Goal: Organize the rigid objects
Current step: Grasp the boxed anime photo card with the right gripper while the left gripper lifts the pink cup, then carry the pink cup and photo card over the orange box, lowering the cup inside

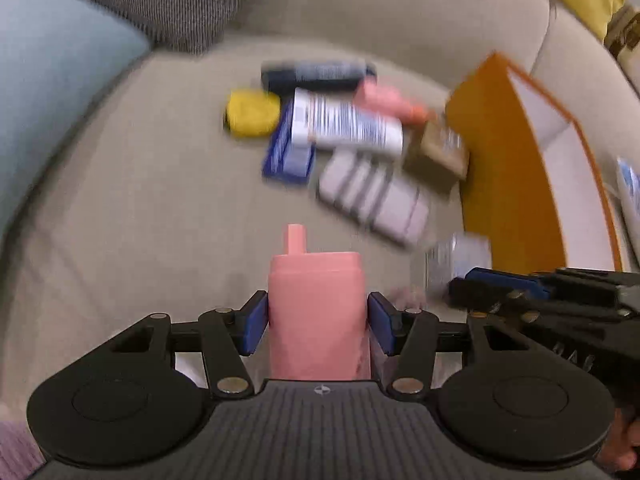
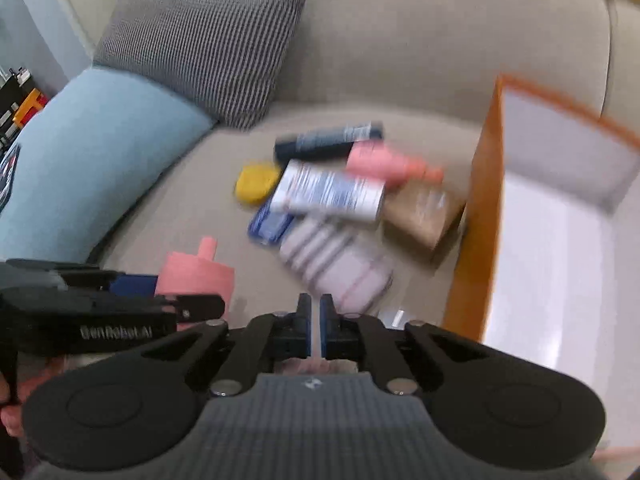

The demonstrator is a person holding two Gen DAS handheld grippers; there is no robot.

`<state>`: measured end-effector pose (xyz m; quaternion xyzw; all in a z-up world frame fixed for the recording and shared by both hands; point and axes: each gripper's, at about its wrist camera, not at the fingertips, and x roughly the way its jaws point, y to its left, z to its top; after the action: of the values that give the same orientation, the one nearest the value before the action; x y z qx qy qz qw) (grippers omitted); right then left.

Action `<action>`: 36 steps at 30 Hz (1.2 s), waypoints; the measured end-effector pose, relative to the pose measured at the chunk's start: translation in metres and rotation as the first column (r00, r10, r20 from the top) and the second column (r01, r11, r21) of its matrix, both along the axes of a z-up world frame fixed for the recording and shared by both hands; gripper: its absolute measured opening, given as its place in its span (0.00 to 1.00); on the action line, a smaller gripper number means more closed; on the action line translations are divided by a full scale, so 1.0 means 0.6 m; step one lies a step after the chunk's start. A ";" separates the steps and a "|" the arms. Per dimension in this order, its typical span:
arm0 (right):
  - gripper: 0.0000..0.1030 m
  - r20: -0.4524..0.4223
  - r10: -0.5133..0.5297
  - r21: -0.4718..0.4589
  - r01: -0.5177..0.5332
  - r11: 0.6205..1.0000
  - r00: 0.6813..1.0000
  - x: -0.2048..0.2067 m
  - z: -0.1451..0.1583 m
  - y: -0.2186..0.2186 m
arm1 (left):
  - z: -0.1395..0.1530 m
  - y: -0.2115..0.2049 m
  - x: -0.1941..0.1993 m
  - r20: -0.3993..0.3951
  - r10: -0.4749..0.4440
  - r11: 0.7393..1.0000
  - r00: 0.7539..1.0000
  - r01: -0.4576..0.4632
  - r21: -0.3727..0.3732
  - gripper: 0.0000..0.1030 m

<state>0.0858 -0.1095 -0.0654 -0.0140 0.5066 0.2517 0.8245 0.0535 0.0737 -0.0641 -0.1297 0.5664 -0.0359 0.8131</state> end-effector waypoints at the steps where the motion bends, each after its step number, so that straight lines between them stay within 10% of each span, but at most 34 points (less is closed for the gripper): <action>1: 0.27 -0.029 0.003 0.003 -0.003 1.000 1.000 -0.009 -0.016 -0.001 | -0.010 -0.003 -0.005 -0.023 -0.012 1.000 1.000 0.012 0.001 0.60; 6: 0.34 -0.076 0.023 -0.077 -0.028 0.997 0.997 -0.029 -0.075 0.010 | -0.038 -0.013 -0.014 -0.053 -0.068 0.997 0.996 0.067 -0.032 0.60; 20: 0.58 -0.259 -0.076 0.086 0.101 0.991 0.963 0.010 -0.172 -0.022 | -0.086 -0.002 -0.002 -0.125 -0.048 0.997 0.991 0.040 -0.065 0.60; 26: 0.32 -0.250 -0.064 0.103 0.092 0.990 0.966 0.000 -0.136 -0.023 | -0.084 -0.009 -0.010 -0.108 -0.073 0.997 0.991 0.070 -0.037 0.60; 36: 0.23 -0.302 -0.064 0.161 0.117 0.980 0.951 -0.001 -0.142 -0.005 | -0.093 0.011 -0.014 -0.104 -0.031 0.996 0.994 0.022 -0.088 0.60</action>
<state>0.0850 -0.1122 -0.1507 0.1205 0.5996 0.2567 0.7484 0.0454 0.0805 -0.1198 -0.1589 0.6081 -0.0642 0.7751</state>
